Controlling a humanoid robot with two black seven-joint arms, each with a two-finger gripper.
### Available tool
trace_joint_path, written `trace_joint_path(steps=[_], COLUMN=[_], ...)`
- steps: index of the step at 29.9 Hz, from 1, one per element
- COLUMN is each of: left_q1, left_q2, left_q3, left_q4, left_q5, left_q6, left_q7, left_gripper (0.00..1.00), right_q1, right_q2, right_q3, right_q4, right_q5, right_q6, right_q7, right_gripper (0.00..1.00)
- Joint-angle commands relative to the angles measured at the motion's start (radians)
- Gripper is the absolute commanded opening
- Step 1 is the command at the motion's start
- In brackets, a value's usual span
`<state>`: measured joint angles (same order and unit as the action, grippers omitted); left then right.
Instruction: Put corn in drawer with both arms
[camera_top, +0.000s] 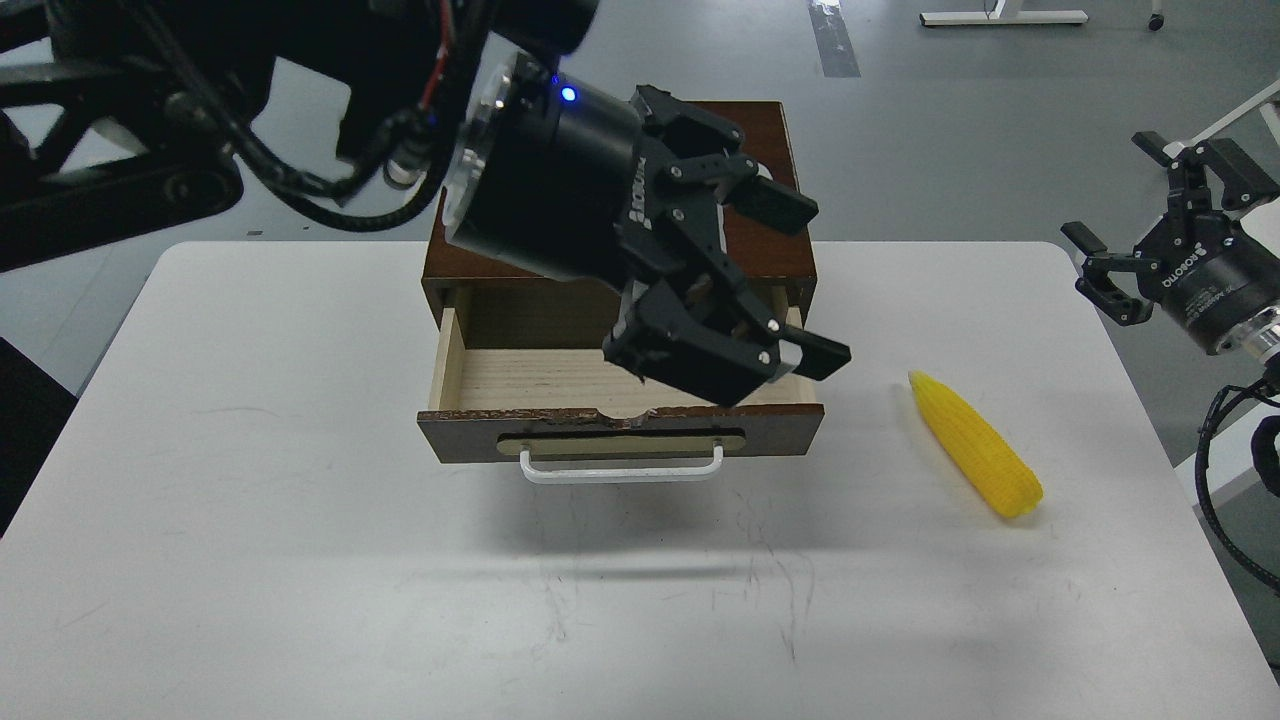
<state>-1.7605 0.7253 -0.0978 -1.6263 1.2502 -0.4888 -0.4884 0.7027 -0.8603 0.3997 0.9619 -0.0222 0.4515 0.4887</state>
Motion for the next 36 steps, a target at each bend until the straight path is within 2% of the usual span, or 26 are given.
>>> trace_joint_path(steps=[1,6,11,14,17,22,24,26,28,33,35,36], left_q1=[0.05,0.186,0.323,0.432,0.513,0.647,0.699,0.751,0.772,0.785,0.783,0.783], left_q2=[0.037,0.074,0.095,0.103,0.105,0.106,0.106,0.106,0.105,0.097,0.097,0.095], left_q3=[-0.008,-0.008,-0.01,-0.01,-0.013,-0.057,-0.083,-0.108,-0.12,-0.126,-0.126,-0.128], left_q4=[0.129,0.256,0.283,0.31,0.357,0.469,0.52,0.563,0.568,0.568,0.568,0.568], left_q5=[-0.328,-0.705,-0.891,-0.997,-1.139,-1.313,-1.313,-1.313,-1.313,-1.313,-1.313,-1.313], left_q6=[0.0,0.0,0.0,0.164,0.216,0.199,0.153,0.057,0.023,0.016,0.015,0.012], left_q7=[0.0,0.0,0.0,0.0,0.0,0.0,0.0,0.0,0.0,0.0,0.0,0.0], left_gripper=[0.98,0.98,0.98,0.98,0.98,0.98,0.98,0.98,0.99,0.98,0.98,0.99], right_q1=[0.0,-0.002,-0.002,0.0,0.0,0.011,0.02,0.056,0.083,0.098,0.098,0.103], right_q2=[-0.016,-0.017,-0.017,-0.022,-0.04,-0.074,-0.123,-0.169,-0.174,-0.174,-0.172,-0.166], right_q3=[-0.004,-0.015,-0.025,-0.057,-0.062,-0.07,-0.071,-0.071,-0.073,-0.073,-0.073,-0.073], right_q4=[-0.003,-0.005,-0.003,0.006,0.008,0.034,0.06,0.072,0.074,0.087,0.089,0.089], right_q5=[-0.002,-0.01,-0.019,-0.124,-0.25,-0.372,-0.464,-0.647,-0.804,-1.161,-1.207,-1.317], right_q6=[0.003,0.004,0.004,0.004,0.004,0.004,0.006,0.006,0.006,0.004,0.003,-0.001], right_q7=[0.0,0.0,0.0,0.0,0.0,0.0,0.0,0.0,0.0,0.0,0.0,0.0], right_gripper=[1.0,1.0,1.0,1.0,1.0,1.0,1.0,1.0,1.0,1.0,1.0,1.0])
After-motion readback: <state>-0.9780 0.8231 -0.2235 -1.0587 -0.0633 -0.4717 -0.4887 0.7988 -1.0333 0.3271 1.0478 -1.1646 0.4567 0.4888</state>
